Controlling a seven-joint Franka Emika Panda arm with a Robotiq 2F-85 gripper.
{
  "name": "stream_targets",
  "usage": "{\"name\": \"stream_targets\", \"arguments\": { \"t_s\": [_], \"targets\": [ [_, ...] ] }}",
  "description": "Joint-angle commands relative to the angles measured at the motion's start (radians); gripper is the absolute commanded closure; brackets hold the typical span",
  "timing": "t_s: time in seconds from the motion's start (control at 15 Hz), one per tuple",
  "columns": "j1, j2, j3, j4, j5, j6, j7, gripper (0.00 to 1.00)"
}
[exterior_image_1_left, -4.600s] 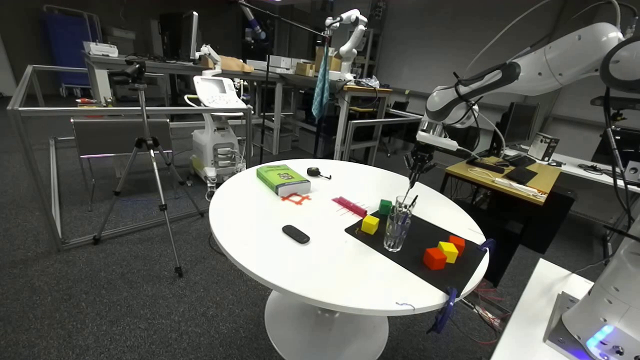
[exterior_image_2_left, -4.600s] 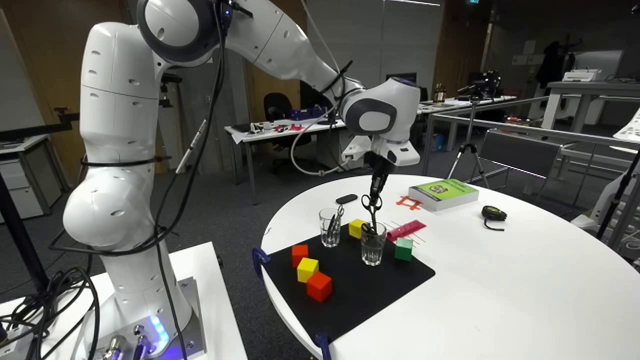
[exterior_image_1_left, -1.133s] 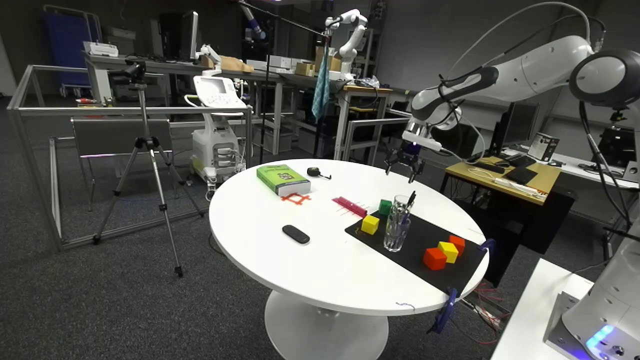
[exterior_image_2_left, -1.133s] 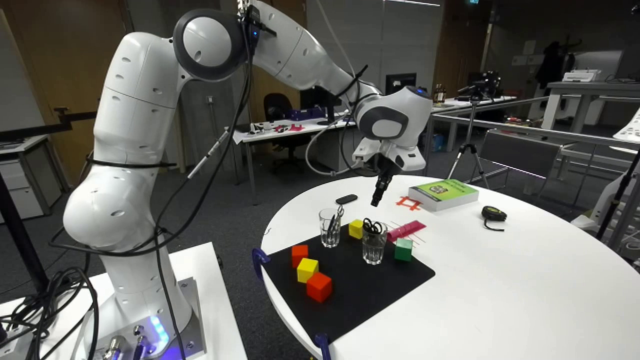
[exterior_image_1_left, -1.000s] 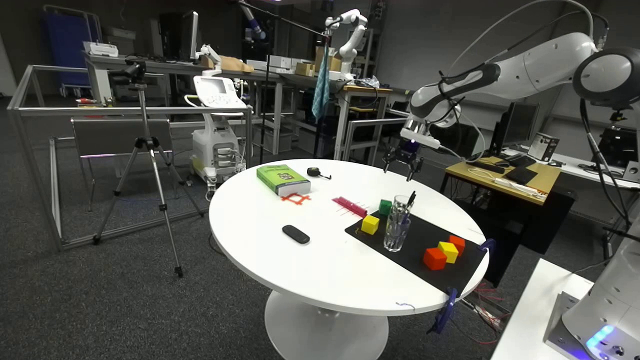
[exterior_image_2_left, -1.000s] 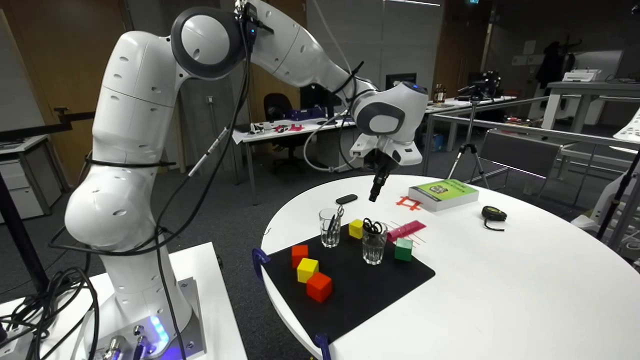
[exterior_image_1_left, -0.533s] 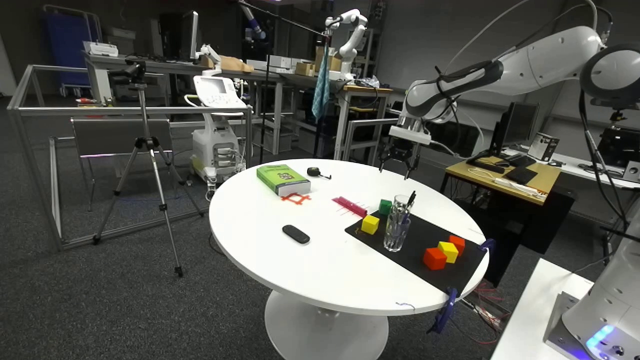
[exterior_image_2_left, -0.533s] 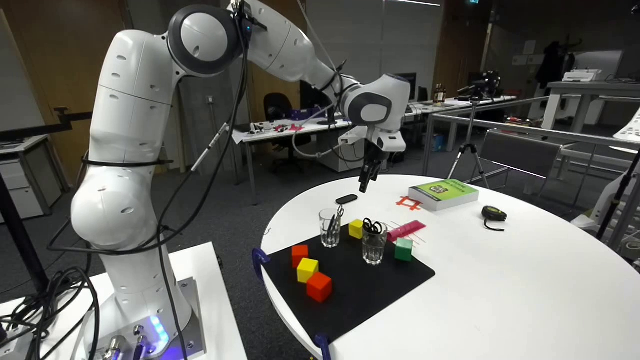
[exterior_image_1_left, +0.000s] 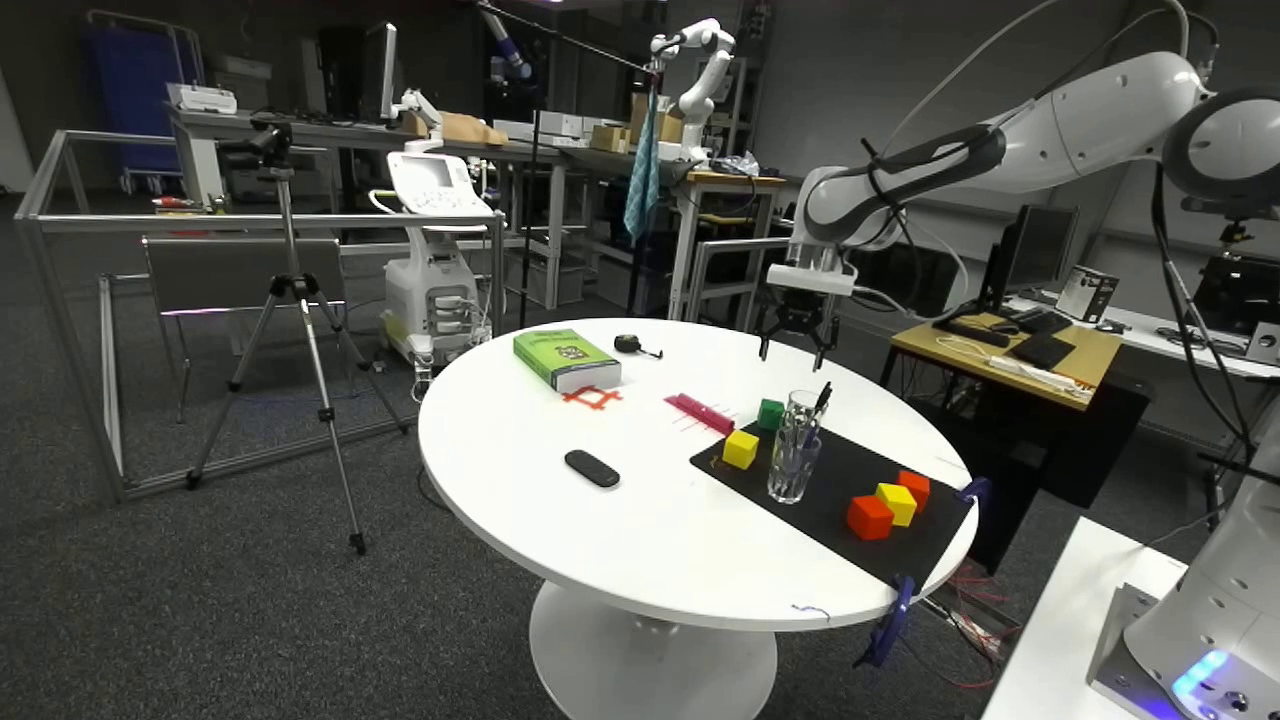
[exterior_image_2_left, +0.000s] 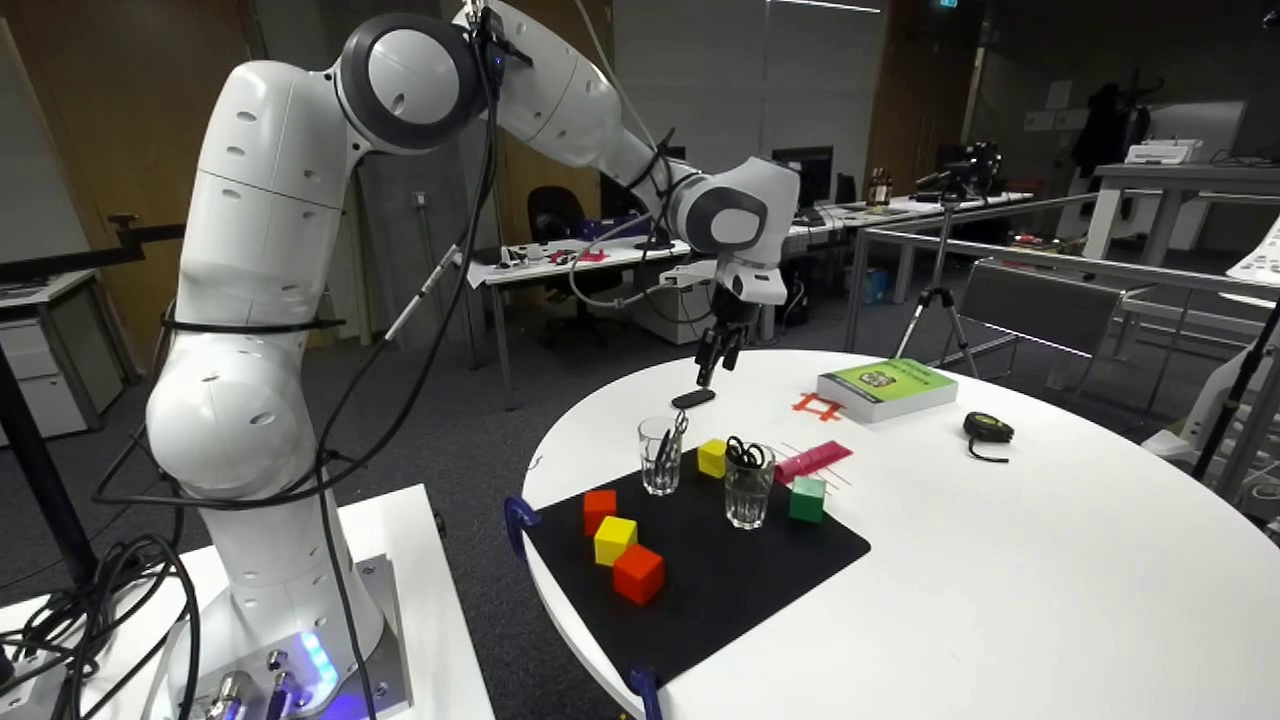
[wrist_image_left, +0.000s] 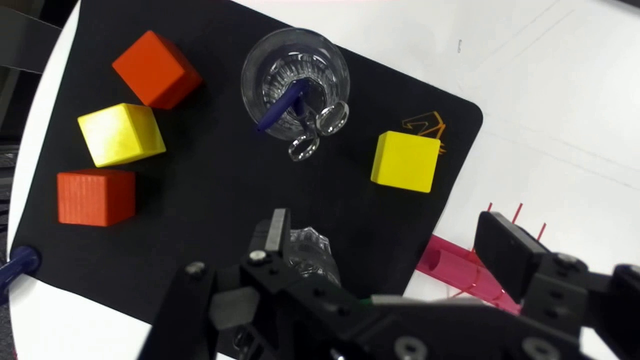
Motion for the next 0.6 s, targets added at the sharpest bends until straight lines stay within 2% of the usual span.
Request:
{"name": "stream_targets", "arguments": {
  "t_s": [0.0, 0.13, 0.53],
  "targets": [
    [-0.008, -0.039, 0.019, -0.029, -0.006, -0.034, 0.012, 0.0],
    [-0.011, 0.0, 0.022, 0.002, -0.005, -0.015, 0.002, 0.0],
    [-0.01, 0.008, 0.019, 0.001, -0.01, -0.008, 0.011, 0.0]
  ]
}}
